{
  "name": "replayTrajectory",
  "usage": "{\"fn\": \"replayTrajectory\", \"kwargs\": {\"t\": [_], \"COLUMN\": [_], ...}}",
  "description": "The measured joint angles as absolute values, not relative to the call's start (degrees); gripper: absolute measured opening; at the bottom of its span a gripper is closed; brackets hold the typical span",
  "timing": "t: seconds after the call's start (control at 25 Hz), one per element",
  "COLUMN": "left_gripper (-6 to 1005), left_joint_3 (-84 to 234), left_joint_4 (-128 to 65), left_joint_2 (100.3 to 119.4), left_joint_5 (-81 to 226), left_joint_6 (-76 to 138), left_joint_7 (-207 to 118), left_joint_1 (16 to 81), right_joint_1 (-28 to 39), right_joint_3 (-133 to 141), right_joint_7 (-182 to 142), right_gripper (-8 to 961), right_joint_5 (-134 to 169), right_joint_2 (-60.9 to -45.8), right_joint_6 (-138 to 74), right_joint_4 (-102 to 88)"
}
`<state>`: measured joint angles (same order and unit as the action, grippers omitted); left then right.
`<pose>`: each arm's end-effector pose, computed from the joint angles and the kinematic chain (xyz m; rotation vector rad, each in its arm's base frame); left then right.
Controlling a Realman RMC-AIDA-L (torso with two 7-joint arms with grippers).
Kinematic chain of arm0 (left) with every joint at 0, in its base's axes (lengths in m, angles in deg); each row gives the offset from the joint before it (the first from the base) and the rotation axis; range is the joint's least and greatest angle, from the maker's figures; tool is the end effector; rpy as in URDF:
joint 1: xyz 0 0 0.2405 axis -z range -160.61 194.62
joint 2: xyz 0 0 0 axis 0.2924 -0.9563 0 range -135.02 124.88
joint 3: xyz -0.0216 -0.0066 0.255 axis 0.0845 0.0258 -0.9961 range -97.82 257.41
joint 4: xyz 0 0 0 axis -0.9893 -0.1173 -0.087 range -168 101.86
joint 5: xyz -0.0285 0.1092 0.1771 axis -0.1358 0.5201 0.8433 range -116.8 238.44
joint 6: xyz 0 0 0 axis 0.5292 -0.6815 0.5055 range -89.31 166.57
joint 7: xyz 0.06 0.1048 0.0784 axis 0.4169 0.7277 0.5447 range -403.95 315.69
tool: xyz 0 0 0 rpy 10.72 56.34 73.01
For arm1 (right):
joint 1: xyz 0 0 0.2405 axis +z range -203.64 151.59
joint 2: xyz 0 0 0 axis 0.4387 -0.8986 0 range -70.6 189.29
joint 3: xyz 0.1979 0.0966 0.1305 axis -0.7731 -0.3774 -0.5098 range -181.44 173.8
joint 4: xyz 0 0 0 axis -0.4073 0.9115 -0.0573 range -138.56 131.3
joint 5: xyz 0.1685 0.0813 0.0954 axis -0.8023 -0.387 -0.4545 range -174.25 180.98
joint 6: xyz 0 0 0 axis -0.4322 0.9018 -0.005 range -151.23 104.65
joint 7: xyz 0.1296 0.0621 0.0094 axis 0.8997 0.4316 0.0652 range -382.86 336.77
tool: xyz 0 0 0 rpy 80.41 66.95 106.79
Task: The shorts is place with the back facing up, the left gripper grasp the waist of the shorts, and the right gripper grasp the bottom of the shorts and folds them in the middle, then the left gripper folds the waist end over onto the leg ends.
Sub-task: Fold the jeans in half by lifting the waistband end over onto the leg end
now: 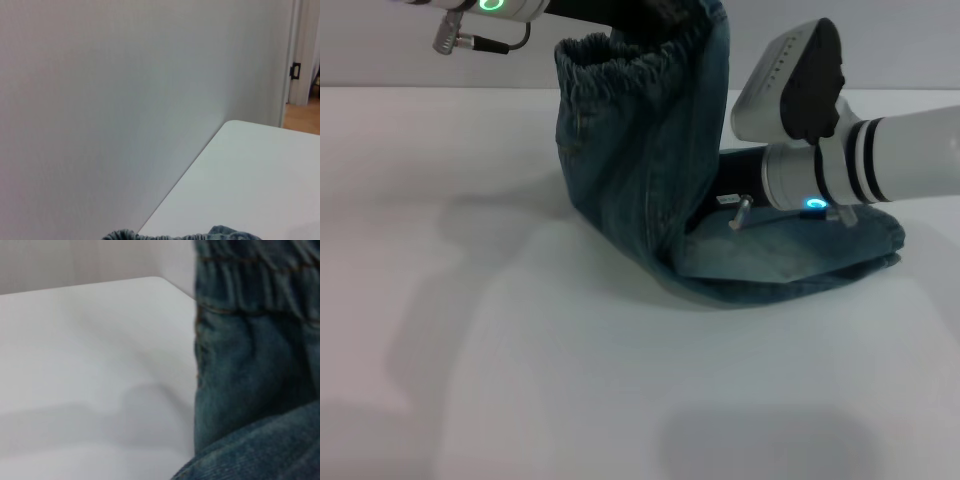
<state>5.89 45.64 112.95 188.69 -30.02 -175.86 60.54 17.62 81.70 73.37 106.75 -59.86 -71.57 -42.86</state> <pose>-0.0567 0.4140 0.0275 -2.6074 -0.3450 -0.2542 0.1638 0.4074 -0.0869 -2.7259 0.3722 0.2031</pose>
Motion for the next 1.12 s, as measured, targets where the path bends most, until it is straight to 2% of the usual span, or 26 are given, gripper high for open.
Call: {"fn": "replayTrajectory", "kwargs": {"t": [0.32,0.8,1.12], "left_gripper": [93,102,127], "left_joint_3": [5.5,5.2,2.7], "left_joint_4": [45.5,44.6,44.0], "left_joint_2": [112.97,112.9,113.05], "left_joint_5": [188.8,188.9,188.5], "left_joint_6": [-29.8,-29.8,-29.8], "left_joint_7": [-175.8,-175.7,-175.2], "left_joint_1": [60.1,59.1,59.2], "right_joint_1": [16.7,6.8,1.1], "right_joint_3": [82.7,76.2,65.6], "right_joint_7": [74.2,74.1,73.7], "right_gripper": [603,603,604], "right_joint_5": [106.7,106.7,106.7], "right_joint_2": [-59.79,-59.41,-59.5], "right_joint_6": [-70.8,-69.8,-58.2], "right_joint_4": [-43.2,-49.2,-53.0]}}
